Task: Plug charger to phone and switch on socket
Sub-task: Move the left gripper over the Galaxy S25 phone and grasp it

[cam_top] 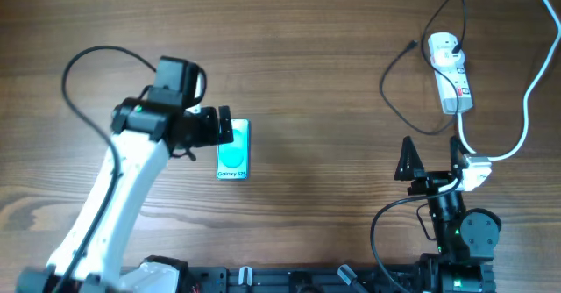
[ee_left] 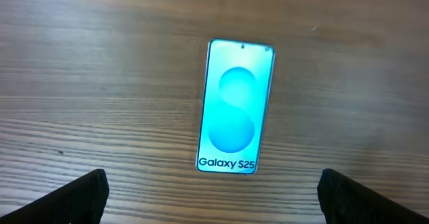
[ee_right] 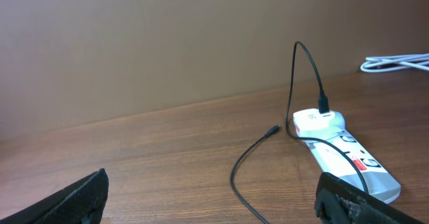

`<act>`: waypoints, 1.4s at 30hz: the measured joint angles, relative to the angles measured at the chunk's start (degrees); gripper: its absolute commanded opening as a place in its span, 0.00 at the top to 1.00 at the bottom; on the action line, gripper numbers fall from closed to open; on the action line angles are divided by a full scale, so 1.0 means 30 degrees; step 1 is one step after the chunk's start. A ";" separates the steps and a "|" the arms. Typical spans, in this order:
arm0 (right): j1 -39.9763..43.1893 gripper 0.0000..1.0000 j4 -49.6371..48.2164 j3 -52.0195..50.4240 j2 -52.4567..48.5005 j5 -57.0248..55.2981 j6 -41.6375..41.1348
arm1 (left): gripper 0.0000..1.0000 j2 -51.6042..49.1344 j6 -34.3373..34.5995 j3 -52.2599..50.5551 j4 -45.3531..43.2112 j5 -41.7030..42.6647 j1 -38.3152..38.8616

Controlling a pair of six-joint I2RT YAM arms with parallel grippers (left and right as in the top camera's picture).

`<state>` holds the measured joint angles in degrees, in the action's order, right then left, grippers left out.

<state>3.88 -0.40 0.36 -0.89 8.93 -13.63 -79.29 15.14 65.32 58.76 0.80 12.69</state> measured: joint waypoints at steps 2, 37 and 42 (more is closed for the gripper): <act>0.0000 0.00 0.0000 0.0000 0.0000 -0.0007 0.0000 | 0.00 -0.1348 0.0000 0.0007 -0.0306 -0.0058 0.0474; 0.0000 0.00 0.0000 0.0000 0.0000 -0.0007 0.0000 | 0.31 -0.7796 -0.2106 -0.2630 -0.5901 -0.0430 0.2186; 0.0000 0.00 0.0000 0.0000 0.0000 0.0000 0.0000 | 0.43 -0.7737 -0.1996 -0.2652 -0.5931 -0.0466 0.2178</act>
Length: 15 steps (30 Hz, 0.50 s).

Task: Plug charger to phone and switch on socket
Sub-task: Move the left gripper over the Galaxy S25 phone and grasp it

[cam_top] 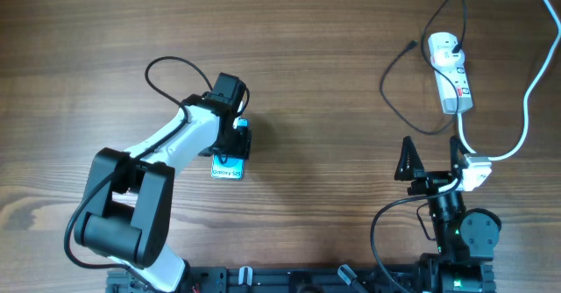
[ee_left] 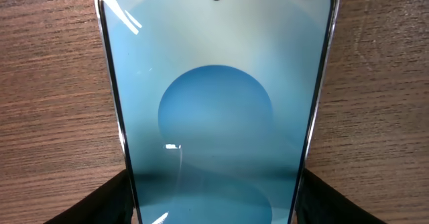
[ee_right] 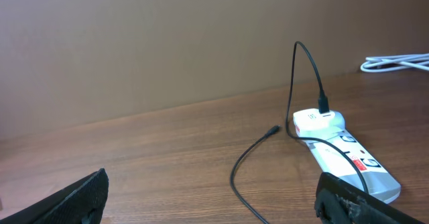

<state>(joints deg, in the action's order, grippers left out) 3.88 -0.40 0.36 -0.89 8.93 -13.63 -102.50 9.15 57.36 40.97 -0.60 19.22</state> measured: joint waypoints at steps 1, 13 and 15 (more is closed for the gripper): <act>0.0000 0.00 0.0000 0.0000 0.0000 0.0000 0.0000 | 0.44 0.0022 0.0044 0.0000 -0.0007 0.0015 0.0000; 0.0000 0.00 -0.0007 0.0000 0.0000 0.0000 0.0000 | 0.50 0.0058 0.0051 -0.0015 -0.0015 0.0022 0.0000; 0.0000 0.00 0.0000 0.0000 0.0000 0.0000 0.0000 | 0.51 0.0066 0.0044 0.0000 0.0051 0.0022 0.0000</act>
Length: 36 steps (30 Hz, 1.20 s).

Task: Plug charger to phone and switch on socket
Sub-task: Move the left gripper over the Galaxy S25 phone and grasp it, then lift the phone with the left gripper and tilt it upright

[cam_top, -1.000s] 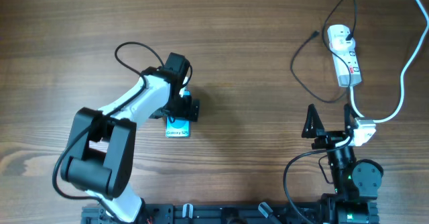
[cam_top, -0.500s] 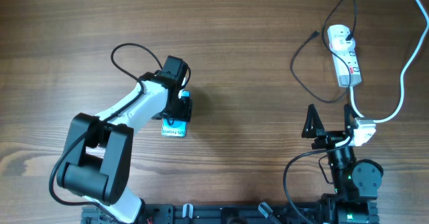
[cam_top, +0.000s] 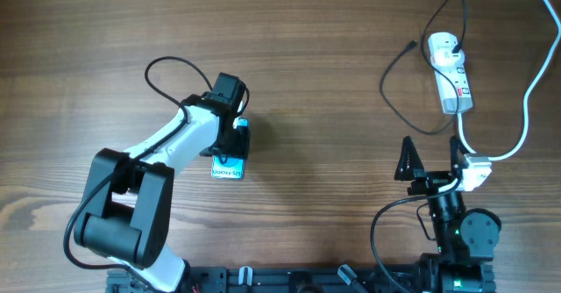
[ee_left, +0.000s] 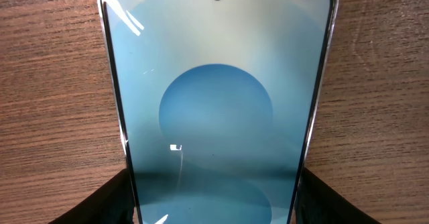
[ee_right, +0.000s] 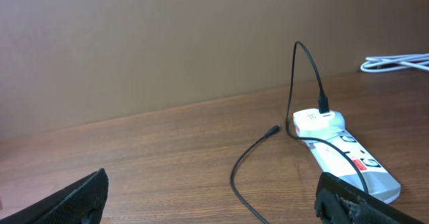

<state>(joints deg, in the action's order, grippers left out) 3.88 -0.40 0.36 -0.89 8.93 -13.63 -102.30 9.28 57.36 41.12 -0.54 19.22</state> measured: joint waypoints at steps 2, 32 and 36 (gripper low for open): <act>0.0000 0.00 0.0000 0.0000 0.0000 0.0000 0.0007 | 0.51 0.0000 0.0000 0.0080 0.0233 0.0109 0.0000; 0.0000 0.00 0.0000 0.0000 0.0000 0.0000 0.0007 | 0.56 0.2208 0.3570 0.6018 0.6258 0.3067 0.0313; 0.0000 0.00 0.0000 0.0000 0.0000 -0.0007 0.0000 | 0.55 0.2397 0.4036 0.6798 0.6790 0.3155 0.0444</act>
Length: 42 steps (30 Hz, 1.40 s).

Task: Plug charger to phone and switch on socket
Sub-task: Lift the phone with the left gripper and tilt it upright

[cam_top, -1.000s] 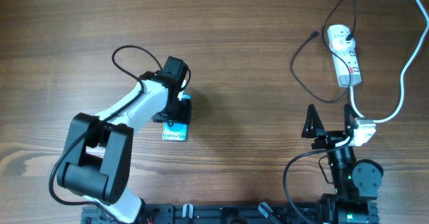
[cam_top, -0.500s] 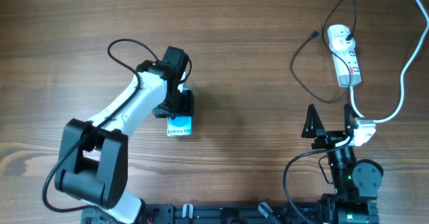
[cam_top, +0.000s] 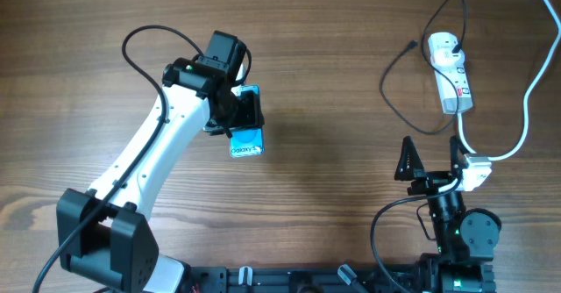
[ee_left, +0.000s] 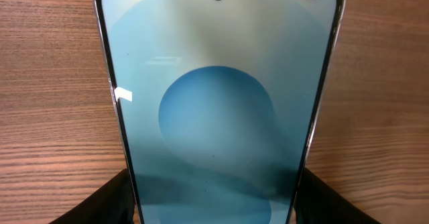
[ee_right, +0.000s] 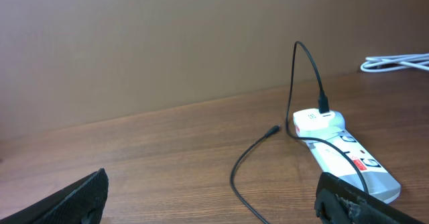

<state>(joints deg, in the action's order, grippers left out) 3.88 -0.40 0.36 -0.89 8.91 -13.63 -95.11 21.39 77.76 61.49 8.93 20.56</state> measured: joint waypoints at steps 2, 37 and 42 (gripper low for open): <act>0.0000 0.00 0.0000 0.0000 0.0000 0.0007 0.0007 | 0.56 0.0000 0.0168 0.0073 0.0015 0.0000 -0.0007; 0.0000 0.00 0.0000 0.0000 0.0000 0.0007 0.0000 | 0.56 -0.0007 0.0984 0.0087 0.3570 1.1424 -0.5428; 0.0000 0.00 0.0000 0.0000 0.0000 0.0007 0.0000 | 0.56 -0.0379 -0.0459 0.0146 0.5770 1.2196 -0.5574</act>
<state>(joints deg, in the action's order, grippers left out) 3.88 -0.40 0.36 -0.89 8.93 -13.63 -96.25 20.01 78.19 78.81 45.52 3.84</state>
